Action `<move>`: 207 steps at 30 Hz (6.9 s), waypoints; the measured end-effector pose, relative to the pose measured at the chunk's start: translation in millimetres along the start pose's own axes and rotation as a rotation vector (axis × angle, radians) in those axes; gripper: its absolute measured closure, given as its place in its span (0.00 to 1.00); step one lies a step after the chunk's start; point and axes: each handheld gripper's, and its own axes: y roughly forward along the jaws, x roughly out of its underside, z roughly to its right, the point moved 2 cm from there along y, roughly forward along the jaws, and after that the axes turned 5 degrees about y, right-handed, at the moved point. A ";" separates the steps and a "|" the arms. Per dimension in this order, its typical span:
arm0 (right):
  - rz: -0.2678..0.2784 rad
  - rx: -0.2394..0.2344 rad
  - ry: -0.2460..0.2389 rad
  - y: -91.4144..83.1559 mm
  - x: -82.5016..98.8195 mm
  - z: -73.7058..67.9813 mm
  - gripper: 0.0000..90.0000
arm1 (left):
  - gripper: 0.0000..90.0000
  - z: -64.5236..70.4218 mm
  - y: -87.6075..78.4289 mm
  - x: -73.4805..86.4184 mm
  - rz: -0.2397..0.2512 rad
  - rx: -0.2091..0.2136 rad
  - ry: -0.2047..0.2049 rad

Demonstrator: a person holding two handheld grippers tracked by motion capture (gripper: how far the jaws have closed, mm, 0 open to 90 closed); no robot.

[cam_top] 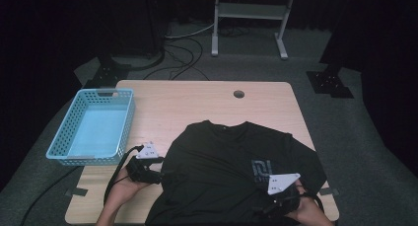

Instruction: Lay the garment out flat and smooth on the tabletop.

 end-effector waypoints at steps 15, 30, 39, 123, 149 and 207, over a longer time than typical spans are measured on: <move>0.016 0.006 0.016 -3.4 5.2 -0.6 0.24 | 0.76 18.5 14.9 2.5 -0.024 0.108 0.030; 0.029 0.002 0.030 -3.7 6.0 0.0 0.25 | 0.95 -16.2 -19.7 7.4 -0.156 0.057 0.097; 0.023 0.006 0.032 -2.5 4.1 0.7 0.25 | 0.95 -25.0 -35.9 -8.3 -0.131 0.006 0.140; 0.028 0.045 0.037 -3.0 5.4 0.6 0.26 | 1.00 -40.5 -38.9 -16.0 -0.250 0.052 0.154; 0.027 0.049 0.043 -2.7 5.3 -0.3 0.25 | 0.78 49.7 50.3 -42.0 -0.151 0.365 0.254; 0.024 0.067 0.061 -5.6 8.3 -2.1 0.24 | 0.17 52.1 -11.8 -1.1 -0.086 0.062 0.071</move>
